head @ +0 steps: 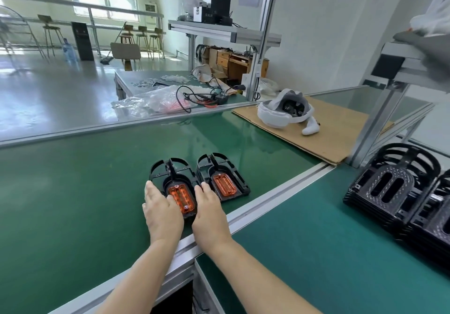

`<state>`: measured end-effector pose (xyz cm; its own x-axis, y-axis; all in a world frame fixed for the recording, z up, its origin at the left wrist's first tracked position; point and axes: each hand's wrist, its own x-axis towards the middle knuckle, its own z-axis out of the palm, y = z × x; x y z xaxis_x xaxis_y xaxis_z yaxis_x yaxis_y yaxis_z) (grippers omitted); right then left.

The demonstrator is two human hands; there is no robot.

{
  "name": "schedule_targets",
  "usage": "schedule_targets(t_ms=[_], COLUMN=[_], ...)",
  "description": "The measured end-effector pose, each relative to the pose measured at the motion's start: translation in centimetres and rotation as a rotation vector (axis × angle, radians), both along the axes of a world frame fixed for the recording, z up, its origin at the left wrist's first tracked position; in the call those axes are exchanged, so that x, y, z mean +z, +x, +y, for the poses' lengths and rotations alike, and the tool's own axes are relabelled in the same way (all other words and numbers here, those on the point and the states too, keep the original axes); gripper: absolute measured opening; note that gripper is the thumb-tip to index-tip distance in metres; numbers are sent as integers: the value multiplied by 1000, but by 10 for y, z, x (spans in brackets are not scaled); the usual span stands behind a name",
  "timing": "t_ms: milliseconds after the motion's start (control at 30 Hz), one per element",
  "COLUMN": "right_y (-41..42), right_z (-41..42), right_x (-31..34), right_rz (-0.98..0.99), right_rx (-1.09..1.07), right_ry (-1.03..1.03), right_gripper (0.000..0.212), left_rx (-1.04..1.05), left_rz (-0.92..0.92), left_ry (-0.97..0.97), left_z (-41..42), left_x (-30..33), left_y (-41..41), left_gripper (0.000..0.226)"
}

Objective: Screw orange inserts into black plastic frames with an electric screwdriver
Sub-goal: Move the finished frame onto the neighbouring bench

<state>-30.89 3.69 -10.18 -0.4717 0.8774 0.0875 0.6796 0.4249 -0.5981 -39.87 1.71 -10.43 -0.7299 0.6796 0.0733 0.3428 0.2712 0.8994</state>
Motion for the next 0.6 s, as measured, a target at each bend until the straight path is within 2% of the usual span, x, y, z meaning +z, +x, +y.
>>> schedule_targets(t_ms=[167, 300, 600], right_y=[-6, -7, -3], right_z=[6, 10, 23], right_x=[-3, -3, -4], right_rz=[-220, -325, -436], right_rx=[-57, -76, -42], right_ry=[153, 217, 273], right_gripper=[67, 60, 55], left_rx=[26, 36, 70], left_rz=[61, 89, 182], left_ry=[-87, -161, -225], left_z=[12, 25, 40], left_x=[-3, -3, -8], left_y=[-1, 0, 4], left_gripper=[58, 59, 60])
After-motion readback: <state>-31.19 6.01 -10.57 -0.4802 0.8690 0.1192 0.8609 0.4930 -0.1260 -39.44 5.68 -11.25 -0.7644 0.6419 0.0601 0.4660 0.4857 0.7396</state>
